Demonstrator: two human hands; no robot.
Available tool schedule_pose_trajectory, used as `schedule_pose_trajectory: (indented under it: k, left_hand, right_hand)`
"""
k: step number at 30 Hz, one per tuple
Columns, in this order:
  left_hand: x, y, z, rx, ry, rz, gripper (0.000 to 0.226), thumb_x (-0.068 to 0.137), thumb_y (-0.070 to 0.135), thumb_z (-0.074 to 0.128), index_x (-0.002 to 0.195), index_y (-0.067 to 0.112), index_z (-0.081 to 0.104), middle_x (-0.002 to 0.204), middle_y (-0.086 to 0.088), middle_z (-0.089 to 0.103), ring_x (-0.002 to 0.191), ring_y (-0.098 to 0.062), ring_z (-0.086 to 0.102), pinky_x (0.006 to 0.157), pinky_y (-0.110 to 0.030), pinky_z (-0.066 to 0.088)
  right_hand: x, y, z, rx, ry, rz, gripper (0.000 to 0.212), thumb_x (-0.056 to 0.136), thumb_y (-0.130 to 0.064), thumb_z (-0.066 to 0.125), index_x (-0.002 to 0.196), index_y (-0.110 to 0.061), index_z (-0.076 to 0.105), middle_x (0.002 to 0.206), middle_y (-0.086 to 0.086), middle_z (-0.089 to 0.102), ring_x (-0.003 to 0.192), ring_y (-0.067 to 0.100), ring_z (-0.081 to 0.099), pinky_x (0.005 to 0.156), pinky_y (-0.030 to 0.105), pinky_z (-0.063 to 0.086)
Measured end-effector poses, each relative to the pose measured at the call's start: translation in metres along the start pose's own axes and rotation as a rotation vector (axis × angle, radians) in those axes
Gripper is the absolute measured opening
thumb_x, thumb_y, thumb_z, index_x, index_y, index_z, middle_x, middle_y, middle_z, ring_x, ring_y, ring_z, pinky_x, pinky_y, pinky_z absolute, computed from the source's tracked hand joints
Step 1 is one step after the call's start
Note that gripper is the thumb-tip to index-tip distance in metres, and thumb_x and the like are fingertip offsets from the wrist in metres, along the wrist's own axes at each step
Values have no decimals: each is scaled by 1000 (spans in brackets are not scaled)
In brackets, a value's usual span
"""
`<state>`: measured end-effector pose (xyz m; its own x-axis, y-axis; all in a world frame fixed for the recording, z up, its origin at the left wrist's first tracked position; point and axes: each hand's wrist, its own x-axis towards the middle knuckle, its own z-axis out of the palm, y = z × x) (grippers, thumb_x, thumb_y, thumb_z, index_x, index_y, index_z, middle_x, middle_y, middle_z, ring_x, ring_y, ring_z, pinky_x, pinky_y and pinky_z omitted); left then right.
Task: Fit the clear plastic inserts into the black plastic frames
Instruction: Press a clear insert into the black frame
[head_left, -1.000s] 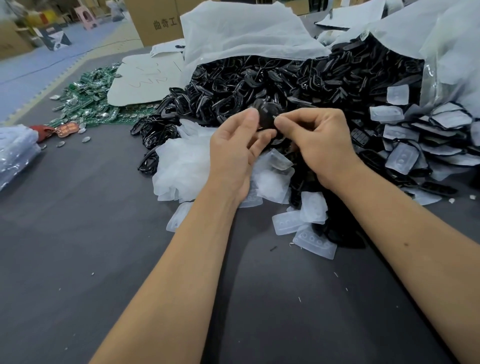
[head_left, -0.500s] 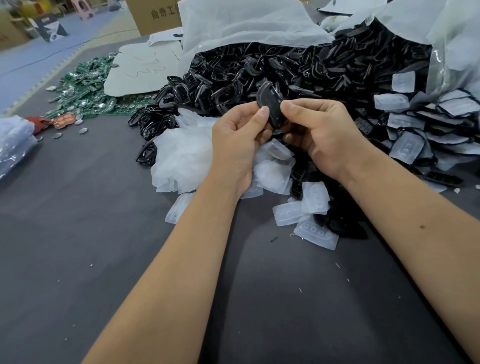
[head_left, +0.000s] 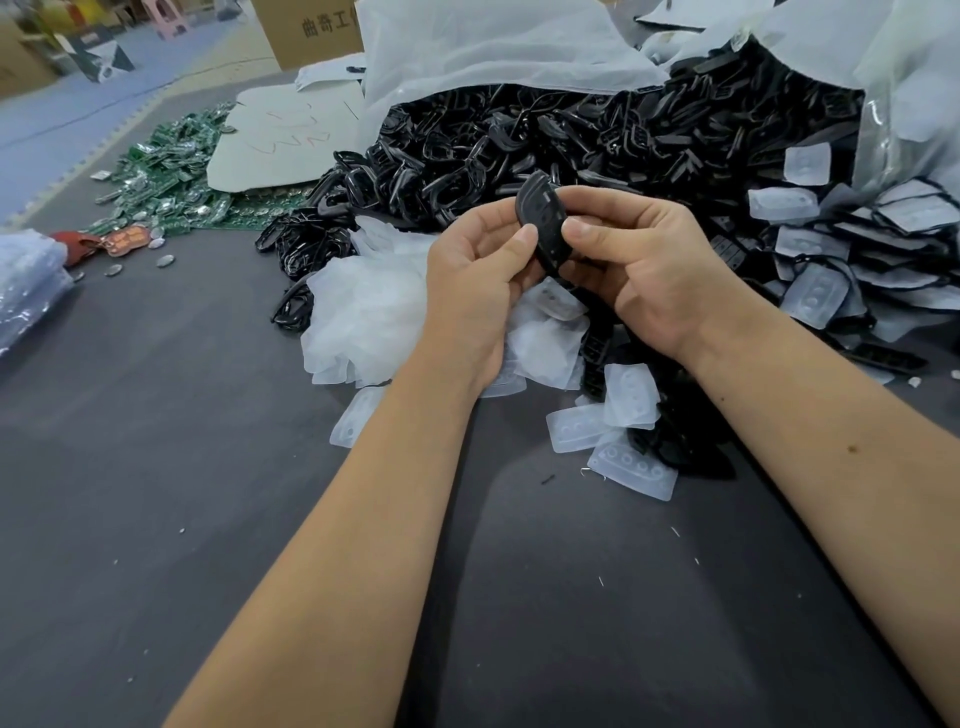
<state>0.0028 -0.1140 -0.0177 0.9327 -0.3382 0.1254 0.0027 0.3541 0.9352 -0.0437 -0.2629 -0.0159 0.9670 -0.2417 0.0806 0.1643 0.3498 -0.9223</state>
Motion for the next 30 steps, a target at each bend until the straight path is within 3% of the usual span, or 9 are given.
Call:
schedule_pose_trajectory:
  k: [7, 11, 16, 22, 27, 30]
  left_hand:
    - [0, 2, 0, -41, 28, -28, 24, 97, -14, 54, 112, -1, 67, 96, -15, 73, 89, -25, 70, 86, -37, 60]
    - [-1, 2, 2, -55, 71, -21, 11, 99, -4, 61, 103, 1, 70, 92, -19, 68, 85, -31, 62, 85, -42, 55]
    - [0, 3, -1, -89, 64, -19, 11, 100, -2, 61, 99, 5, 69, 84, -5, 72, 71, -10, 68, 69, -23, 57]
    - [1, 4, -3, -121, 46, -60, 13, 101, 3, 61, 105, 11, 71, 92, -3, 71, 82, -11, 65, 80, -23, 54]
    - [-1, 4, -1, -109, 42, 17, 16, 100, -3, 62, 106, 10, 70, 88, -3, 76, 81, -11, 69, 77, -22, 56]
    - [-1, 2, 4, -17, 78, 11, 8, 104, 10, 62, 104, 10, 70, 91, -4, 76, 86, -15, 70, 81, -28, 59]
  right_hand:
    - [1, 0, 1, -110, 1, -88, 29, 90, 9, 69, 112, -9, 74, 81, 5, 75, 80, 19, 74, 73, 30, 60]
    - [0, 1, 0, -180, -13, -122, 27, 90, 9, 70, 108, -10, 76, 86, 10, 76, 87, 27, 74, 79, 34, 60]
    - [1, 2, -1, -106, -55, -91, 19, 92, 4, 70, 103, -9, 77, 92, 11, 78, 88, 24, 75, 80, 32, 60]
    - [-1, -1, -3, -119, -173, -150, 20, 89, 3, 72, 105, -9, 78, 96, 8, 79, 93, 23, 75, 85, 34, 61]
    - [-2, -1, 0, -297, -49, -258, 24, 86, 10, 74, 104, -7, 76, 91, 2, 77, 92, 21, 73, 90, 36, 61]
    - [-3, -3, 1, -585, 119, -445, 26, 84, 9, 76, 95, -15, 77, 91, -2, 77, 87, 12, 74, 86, 32, 62]
